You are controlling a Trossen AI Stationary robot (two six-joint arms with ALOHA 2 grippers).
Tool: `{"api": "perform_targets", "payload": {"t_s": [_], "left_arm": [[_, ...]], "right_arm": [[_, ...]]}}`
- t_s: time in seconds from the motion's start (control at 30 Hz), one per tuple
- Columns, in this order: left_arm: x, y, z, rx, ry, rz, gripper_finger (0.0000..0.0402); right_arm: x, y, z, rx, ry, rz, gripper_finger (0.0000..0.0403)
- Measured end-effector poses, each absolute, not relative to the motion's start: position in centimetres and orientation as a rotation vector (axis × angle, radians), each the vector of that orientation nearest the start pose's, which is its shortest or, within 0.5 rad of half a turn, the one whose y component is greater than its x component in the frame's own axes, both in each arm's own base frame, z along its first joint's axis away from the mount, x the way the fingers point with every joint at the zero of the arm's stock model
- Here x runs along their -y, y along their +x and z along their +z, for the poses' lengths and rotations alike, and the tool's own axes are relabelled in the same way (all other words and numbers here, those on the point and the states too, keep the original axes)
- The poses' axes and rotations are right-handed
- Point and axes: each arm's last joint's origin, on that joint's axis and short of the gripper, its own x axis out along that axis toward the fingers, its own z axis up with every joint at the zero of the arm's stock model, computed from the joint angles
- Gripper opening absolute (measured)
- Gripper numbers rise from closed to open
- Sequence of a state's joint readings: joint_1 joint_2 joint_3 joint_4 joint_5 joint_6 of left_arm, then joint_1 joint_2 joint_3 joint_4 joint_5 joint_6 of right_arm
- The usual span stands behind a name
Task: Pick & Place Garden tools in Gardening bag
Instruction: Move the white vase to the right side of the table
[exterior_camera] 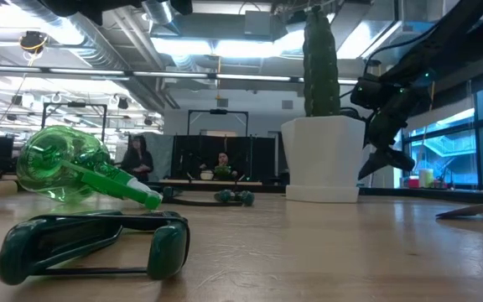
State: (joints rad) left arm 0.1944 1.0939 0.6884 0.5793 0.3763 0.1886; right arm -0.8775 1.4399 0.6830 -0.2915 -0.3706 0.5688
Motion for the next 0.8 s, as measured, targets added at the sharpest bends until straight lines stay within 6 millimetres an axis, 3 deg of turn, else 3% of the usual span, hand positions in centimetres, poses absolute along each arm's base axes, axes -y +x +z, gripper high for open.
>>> {"api": "perform_targets", "payload": {"t_s": [0.37, 0.53, 0.8], "left_arm": [[-3.6, 23.8, 31.3, 0.184, 0.237, -0.165, 0.0004], [-3.6, 23.8, 31.3, 0.184, 0.236, -0.165, 0.0004], [-3.6, 23.9, 31.2, 0.176, 0.233, -0.168, 0.0004]], "right_arm": [[19.3, 15.9, 15.7, -0.801, 0.959, -0.751, 0.0192], [19.4, 15.3, 15.6, -0.828, 0.953, -0.763, 0.0192], [17.6, 14.1, 18.5, -0.836, 0.837, -0.709, 0.0193]]}}
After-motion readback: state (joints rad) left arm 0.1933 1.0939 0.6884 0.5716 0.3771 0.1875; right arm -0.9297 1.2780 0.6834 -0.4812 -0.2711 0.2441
